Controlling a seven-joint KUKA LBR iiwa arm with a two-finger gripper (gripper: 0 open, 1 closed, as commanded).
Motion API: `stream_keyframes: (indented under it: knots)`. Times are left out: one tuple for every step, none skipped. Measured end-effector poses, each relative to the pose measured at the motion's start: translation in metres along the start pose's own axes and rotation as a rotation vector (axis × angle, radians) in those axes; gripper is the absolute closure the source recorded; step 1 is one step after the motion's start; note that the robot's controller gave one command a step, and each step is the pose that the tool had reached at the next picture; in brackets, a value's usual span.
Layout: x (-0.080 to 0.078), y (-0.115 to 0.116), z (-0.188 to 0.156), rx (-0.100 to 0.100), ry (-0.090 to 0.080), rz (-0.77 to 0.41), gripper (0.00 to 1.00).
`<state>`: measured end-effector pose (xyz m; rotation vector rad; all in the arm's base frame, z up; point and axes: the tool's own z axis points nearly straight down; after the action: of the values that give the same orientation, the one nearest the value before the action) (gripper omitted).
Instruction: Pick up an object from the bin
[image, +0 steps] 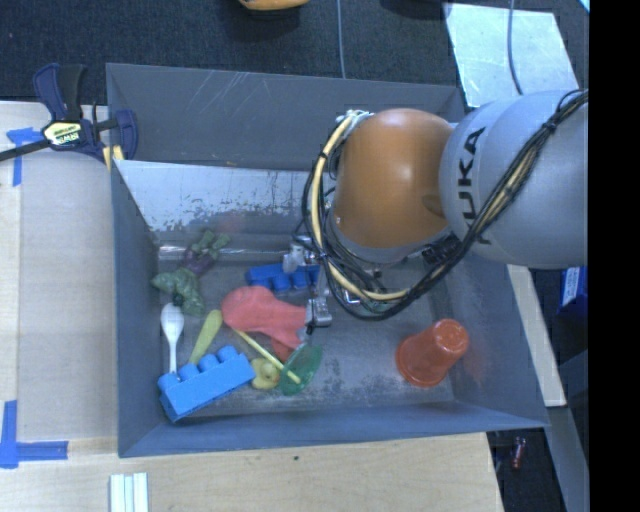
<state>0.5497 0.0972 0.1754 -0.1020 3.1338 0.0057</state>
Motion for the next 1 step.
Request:
stream_keyframes:
  knots:
    - [-0.0211, -0.0186, 0.0566, 0.002, -0.007, -0.153, 0.0]
